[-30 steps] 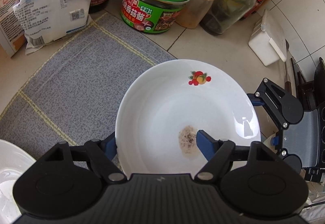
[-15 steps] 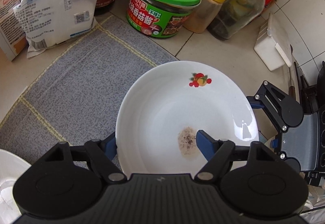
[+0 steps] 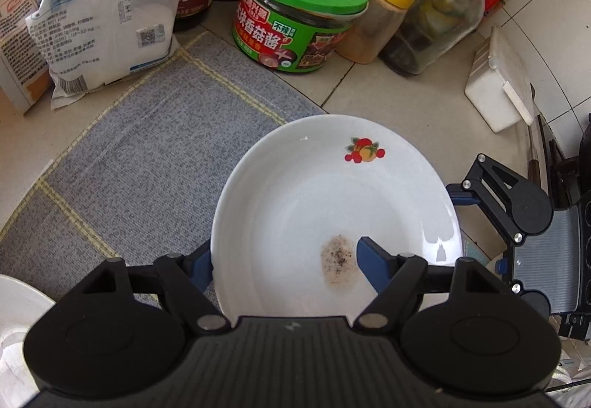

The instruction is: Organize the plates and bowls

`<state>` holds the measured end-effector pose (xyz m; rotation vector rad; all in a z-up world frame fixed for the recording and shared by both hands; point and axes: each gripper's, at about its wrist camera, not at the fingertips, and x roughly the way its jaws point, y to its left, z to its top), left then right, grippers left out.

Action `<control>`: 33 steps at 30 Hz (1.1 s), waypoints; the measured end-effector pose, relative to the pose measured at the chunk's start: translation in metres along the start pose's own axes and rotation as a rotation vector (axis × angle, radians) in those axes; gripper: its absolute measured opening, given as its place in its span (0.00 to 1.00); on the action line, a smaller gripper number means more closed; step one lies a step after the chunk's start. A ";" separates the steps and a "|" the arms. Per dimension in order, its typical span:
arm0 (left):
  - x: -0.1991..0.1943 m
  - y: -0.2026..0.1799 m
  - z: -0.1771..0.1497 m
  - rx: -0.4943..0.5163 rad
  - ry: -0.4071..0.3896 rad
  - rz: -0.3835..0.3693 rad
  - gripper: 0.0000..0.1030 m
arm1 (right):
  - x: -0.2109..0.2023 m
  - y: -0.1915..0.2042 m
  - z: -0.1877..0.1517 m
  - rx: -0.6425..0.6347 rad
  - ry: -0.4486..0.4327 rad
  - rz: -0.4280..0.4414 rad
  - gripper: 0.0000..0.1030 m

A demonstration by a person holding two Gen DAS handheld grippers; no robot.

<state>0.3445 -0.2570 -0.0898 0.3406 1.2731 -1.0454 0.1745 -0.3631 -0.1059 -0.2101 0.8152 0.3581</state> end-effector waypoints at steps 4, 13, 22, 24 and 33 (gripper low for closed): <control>0.000 -0.004 -0.001 0.011 0.002 0.016 0.75 | -0.001 0.001 0.001 0.010 0.021 0.003 1.00; 0.001 -0.005 -0.003 0.018 0.009 0.030 0.75 | -0.005 0.004 0.003 0.037 0.037 0.010 1.00; -0.023 -0.018 -0.011 0.033 -0.102 0.117 0.80 | -0.016 0.013 0.001 0.063 0.027 -0.031 1.00; -0.034 -0.022 -0.016 0.037 -0.140 0.154 0.82 | -0.019 0.015 0.000 0.078 0.025 -0.048 1.00; -0.092 -0.049 -0.053 0.038 -0.340 0.265 0.87 | -0.042 0.025 -0.006 0.129 -0.017 -0.106 1.00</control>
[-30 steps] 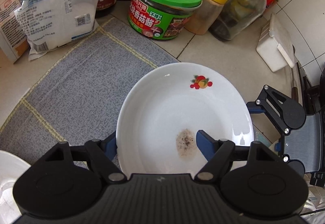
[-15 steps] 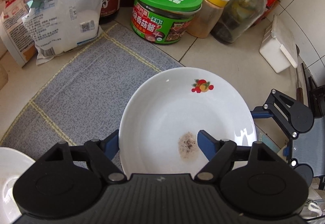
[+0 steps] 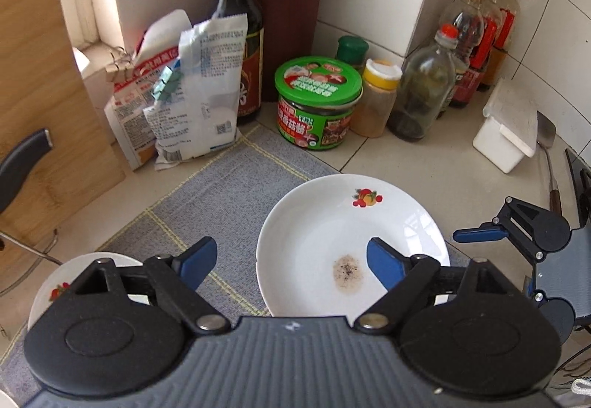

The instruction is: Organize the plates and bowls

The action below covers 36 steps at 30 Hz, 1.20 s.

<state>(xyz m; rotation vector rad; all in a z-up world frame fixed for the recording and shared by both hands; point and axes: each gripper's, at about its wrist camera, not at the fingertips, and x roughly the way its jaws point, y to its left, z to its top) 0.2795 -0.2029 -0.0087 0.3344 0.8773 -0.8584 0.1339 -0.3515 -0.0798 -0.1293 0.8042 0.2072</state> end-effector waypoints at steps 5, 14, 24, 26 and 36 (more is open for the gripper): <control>-0.045 -0.009 -0.017 -0.013 -0.116 0.057 0.90 | -0.017 0.009 0.006 -0.024 -0.050 -0.006 1.00; -0.112 -0.022 -0.074 -0.128 -0.250 0.182 0.95 | -0.016 0.047 0.015 -0.114 -0.112 0.127 1.00; -0.136 -0.025 -0.152 -0.422 -0.265 0.378 0.95 | 0.008 0.095 0.027 -0.269 -0.093 0.344 1.00; -0.140 -0.022 -0.168 -0.490 -0.254 0.419 0.95 | 0.013 0.107 0.028 -0.310 -0.083 0.385 1.00; -0.157 0.011 -0.218 -0.606 -0.176 0.519 0.95 | 0.034 0.167 0.021 -0.424 -0.023 0.492 1.00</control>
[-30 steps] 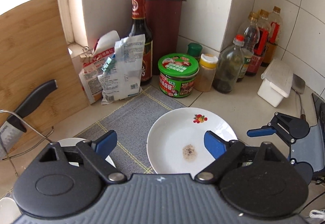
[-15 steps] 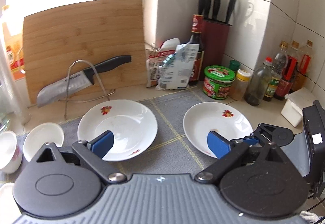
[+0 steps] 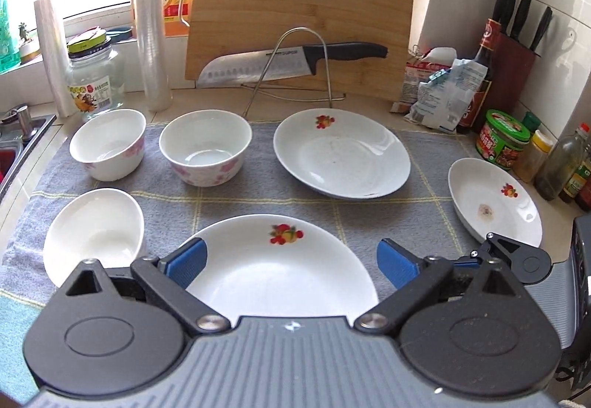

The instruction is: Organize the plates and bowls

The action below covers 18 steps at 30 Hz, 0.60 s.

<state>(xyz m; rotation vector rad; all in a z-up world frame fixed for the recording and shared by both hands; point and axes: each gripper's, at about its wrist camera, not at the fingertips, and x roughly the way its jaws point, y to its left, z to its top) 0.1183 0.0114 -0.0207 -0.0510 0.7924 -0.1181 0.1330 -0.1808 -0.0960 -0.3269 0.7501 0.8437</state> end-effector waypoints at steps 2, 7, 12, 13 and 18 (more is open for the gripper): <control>0.002 0.011 -0.001 0.022 0.009 -0.014 0.95 | 0.006 0.010 0.000 0.002 0.010 0.007 1.00; 0.013 0.034 0.007 0.072 0.038 -0.099 0.95 | 0.019 0.037 0.003 0.017 0.021 -0.031 1.00; 0.026 0.046 0.017 0.145 0.071 -0.162 0.95 | 0.026 0.057 0.008 0.035 0.018 -0.074 1.00; 0.029 0.047 0.019 0.165 0.079 -0.175 0.95 | 0.028 0.060 0.010 0.038 0.019 -0.080 1.00; 0.045 0.052 0.025 0.244 0.142 -0.259 0.95 | 0.033 0.070 0.015 0.056 0.021 -0.102 1.00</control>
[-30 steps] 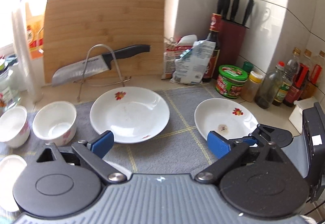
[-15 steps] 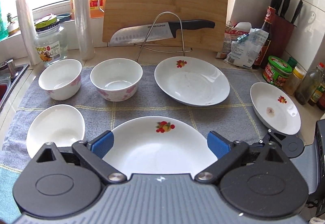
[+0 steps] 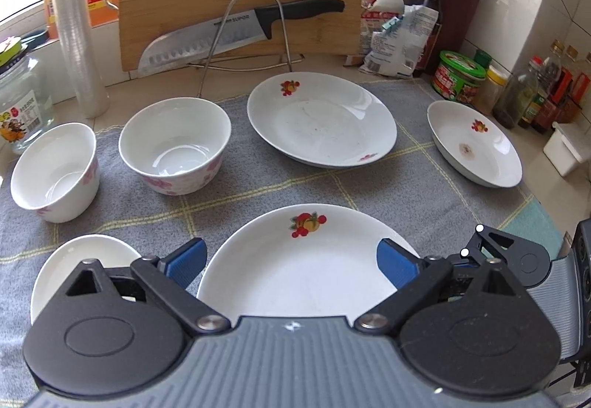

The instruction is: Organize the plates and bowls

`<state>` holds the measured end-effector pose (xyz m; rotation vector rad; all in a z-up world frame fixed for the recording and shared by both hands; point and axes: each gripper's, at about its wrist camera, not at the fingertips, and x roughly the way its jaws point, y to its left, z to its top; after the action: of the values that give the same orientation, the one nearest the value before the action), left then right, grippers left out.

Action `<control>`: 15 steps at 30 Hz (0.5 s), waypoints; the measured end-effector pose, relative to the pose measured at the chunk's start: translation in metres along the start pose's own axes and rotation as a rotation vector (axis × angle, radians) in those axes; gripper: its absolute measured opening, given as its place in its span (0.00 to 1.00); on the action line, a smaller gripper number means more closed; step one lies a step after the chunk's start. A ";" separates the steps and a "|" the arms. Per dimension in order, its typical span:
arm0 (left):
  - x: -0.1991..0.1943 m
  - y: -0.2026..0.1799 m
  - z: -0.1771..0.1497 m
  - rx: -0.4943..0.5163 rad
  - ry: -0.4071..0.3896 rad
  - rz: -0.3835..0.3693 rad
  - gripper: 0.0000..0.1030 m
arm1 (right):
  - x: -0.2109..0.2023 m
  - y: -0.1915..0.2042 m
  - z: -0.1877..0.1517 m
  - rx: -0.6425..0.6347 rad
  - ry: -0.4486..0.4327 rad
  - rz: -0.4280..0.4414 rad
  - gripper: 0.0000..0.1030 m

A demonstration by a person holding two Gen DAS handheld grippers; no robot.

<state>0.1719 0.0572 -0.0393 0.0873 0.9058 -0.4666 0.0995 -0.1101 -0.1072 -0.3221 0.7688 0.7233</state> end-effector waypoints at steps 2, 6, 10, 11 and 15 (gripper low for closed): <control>0.005 0.005 0.003 0.015 0.028 -0.027 0.95 | 0.000 0.001 0.000 0.011 0.000 -0.010 1.00; 0.018 0.012 0.009 0.056 0.076 -0.050 0.95 | 0.000 0.001 0.000 0.026 -0.009 -0.026 1.00; 0.032 0.016 0.011 0.089 0.128 -0.064 0.95 | -0.002 0.004 -0.002 0.053 -0.016 -0.054 1.00; 0.035 0.018 0.011 0.087 0.139 -0.072 0.95 | -0.002 0.007 -0.003 0.061 -0.013 -0.062 1.00; 0.044 0.025 0.014 0.075 0.189 -0.113 0.95 | -0.003 0.015 -0.003 0.043 -0.019 -0.046 1.00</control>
<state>0.2161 0.0599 -0.0677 0.1509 1.0823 -0.6048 0.0865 -0.1023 -0.1072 -0.2922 0.7557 0.6652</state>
